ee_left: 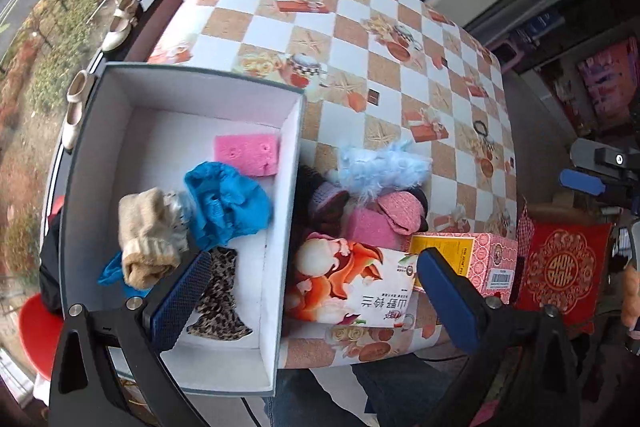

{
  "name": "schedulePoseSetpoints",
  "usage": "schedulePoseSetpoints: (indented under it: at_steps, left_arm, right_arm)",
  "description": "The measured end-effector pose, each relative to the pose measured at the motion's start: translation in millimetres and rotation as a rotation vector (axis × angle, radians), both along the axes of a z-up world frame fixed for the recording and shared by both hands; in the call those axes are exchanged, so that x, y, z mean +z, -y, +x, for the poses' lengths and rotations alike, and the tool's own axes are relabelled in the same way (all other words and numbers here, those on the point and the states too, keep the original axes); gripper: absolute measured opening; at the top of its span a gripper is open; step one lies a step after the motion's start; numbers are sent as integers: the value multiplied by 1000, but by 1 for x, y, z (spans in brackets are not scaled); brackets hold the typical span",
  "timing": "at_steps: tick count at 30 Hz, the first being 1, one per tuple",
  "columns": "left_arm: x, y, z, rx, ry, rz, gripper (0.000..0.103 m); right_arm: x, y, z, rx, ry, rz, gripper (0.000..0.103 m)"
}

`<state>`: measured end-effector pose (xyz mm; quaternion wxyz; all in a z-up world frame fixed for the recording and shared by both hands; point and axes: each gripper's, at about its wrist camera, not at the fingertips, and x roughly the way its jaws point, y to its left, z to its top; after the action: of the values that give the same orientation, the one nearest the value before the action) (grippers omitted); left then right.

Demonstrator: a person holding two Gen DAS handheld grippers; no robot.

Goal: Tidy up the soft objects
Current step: 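Move both tools back toward the remaining pile of soft items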

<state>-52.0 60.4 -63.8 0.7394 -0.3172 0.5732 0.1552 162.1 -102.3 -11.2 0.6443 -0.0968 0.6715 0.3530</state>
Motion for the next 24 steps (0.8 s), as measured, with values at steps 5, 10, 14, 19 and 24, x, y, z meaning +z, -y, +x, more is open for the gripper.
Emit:
schedulePoseSetpoints:
  at_steps: [5,10,14,19,24]
  left_arm:
    - [-11,22,38,-81,-17,-60,102]
    - [-20,34,40,-82,-32,-98,102]
    - [-17,41,23,-57,-29,-97,103]
    - [-9,49,3,2,-32,-88,103]
    - [-10,57,-11,64,-56,-81,103]
  right_arm:
    - [-26,44,33,-71,-24,-77,102]
    - [-70,35,42,72,-55,-159,102]
    - [-102,-8,35,279,-61,-186,102]
    - [-138,-79,4,567,-63,-187,102]
    - [-166,-135,-42,785,-87,-166,102]
